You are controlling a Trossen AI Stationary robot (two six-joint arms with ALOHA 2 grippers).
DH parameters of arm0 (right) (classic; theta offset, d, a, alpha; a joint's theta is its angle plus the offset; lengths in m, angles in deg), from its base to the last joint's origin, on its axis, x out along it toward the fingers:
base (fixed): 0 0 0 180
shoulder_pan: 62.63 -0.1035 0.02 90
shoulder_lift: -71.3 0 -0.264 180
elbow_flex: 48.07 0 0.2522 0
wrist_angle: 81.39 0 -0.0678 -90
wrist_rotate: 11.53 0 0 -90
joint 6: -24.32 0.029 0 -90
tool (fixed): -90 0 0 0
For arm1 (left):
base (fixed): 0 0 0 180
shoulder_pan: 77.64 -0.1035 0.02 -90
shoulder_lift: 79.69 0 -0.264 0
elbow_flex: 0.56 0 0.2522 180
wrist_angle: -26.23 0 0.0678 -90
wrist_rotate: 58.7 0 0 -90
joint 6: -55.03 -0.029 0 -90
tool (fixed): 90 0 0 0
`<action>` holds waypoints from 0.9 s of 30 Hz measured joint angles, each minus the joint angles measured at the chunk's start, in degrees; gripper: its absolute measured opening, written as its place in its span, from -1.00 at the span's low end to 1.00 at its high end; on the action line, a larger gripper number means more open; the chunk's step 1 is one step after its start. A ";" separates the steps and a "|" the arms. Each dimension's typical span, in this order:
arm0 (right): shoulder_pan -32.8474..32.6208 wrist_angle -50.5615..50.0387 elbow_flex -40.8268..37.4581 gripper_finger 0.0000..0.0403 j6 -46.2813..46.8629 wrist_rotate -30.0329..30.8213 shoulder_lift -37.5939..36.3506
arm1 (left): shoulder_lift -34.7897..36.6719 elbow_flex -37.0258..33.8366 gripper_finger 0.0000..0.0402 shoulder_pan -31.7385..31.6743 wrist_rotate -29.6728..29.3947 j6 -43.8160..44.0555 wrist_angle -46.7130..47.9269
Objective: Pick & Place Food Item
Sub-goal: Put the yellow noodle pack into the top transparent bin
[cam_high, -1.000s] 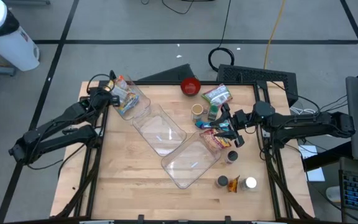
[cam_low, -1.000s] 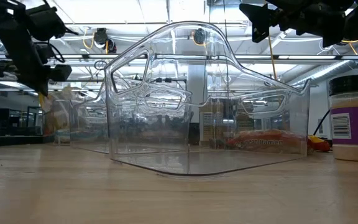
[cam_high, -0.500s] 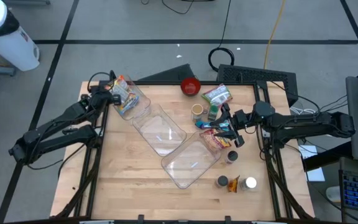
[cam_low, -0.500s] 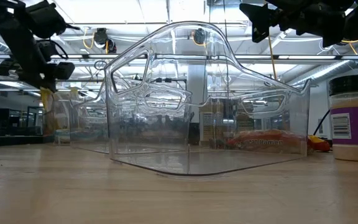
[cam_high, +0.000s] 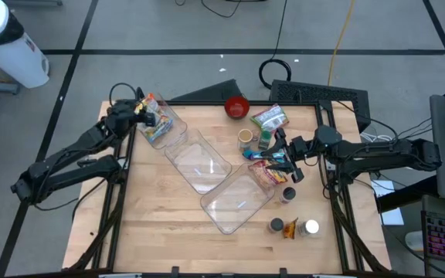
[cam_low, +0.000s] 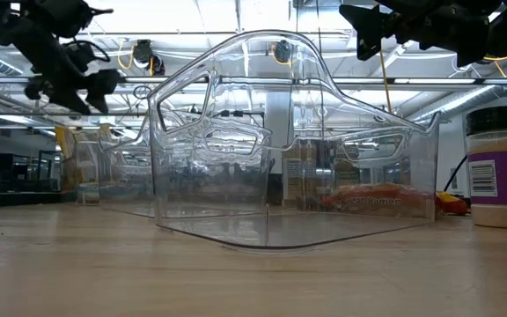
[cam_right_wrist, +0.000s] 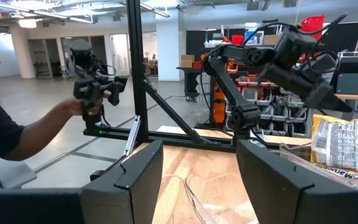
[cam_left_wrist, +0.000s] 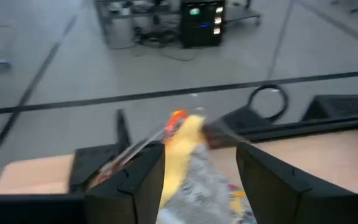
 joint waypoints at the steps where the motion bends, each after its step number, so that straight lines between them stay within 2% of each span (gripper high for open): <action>1: 0.00 0.00 0.00 -0.03 0.07 0.00 0.00 | 0.03 0.02 0.03 0.00 2.27 -0.04 -0.70; 4: 0.02 0.00 0.00 -0.03 0.07 -0.02 0.00 | -0.02 0.02 0.03 0.00 11.05 -1.09 -0.14; 7: 0.00 0.00 0.00 -0.03 -0.06 0.00 -0.02 | -0.38 0.02 0.03 0.04 15.11 -0.41 3.78; 9: 0.00 0.00 0.00 -0.03 -0.09 -0.02 -0.02 | -0.45 0.02 0.00 0.07 14.89 0.93 7.59; 12: 0.00 0.00 0.00 -0.03 -0.47 0.00 -0.02 | -1.27 0.02 -0.15 0.07 14.56 1.55 11.14; 16: 0.00 0.00 0.00 -0.03 -0.54 0.00 -0.02 | -3.42 0.02 -0.51 0.07 12.44 3.50 13.90; 20: 0.00 0.00 0.00 -0.03 -0.49 0.00 -0.02 | -6.15 0.03 -0.91 0.07 6.92 5.51 14.04; 22: 0.00 0.00 0.00 -0.03 -0.17 0.00 -0.02 | -7.51 0.04 -0.96 -0.02 5.15 7.00 13.87; 27: 0.00 -0.02 0.00 -0.03 0.05 0.00 -0.02 | -10.95 0.04 -0.84 -0.11 0.87 8.39 13.44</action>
